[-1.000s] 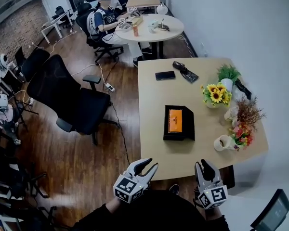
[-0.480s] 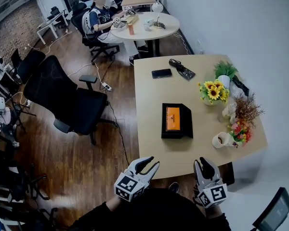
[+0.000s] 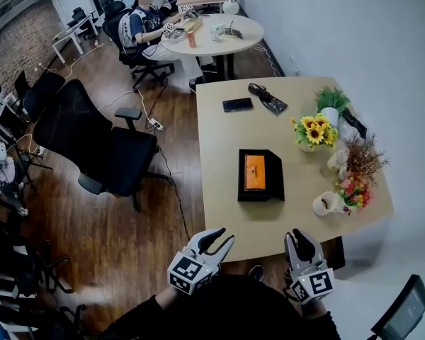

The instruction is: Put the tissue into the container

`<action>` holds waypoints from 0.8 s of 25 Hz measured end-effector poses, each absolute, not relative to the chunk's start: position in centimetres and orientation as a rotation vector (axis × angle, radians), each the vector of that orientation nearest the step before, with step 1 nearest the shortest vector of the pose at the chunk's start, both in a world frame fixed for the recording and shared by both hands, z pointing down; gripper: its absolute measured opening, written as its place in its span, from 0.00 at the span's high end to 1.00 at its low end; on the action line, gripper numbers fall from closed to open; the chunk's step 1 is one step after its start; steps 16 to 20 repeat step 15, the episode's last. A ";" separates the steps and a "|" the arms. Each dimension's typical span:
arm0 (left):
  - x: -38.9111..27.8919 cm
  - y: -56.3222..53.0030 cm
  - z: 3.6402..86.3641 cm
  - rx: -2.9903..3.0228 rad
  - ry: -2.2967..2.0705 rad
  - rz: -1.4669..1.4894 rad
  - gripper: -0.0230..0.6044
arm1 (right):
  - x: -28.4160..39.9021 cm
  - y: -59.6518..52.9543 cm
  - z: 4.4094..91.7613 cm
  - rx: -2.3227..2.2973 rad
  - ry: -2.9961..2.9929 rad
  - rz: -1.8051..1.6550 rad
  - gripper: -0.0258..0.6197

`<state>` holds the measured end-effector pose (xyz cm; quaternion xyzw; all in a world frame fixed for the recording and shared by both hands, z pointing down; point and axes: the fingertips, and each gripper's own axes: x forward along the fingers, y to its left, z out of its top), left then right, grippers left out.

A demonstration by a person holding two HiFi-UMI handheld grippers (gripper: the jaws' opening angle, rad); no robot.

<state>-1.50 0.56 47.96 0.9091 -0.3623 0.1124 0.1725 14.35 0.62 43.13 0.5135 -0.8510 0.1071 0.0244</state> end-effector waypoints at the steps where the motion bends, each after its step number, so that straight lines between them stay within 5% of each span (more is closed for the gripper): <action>1: -1.5 0.6 48.0 2.578 -1.029 0.319 0.81 | 14.4 0.6 43.2 1.590 -2.633 0.333 0.86; 20: -1.7 0.5 48.0 2.573 -1.030 0.323 0.81 | 14.1 0.5 43.3 1.589 -2.626 0.334 0.86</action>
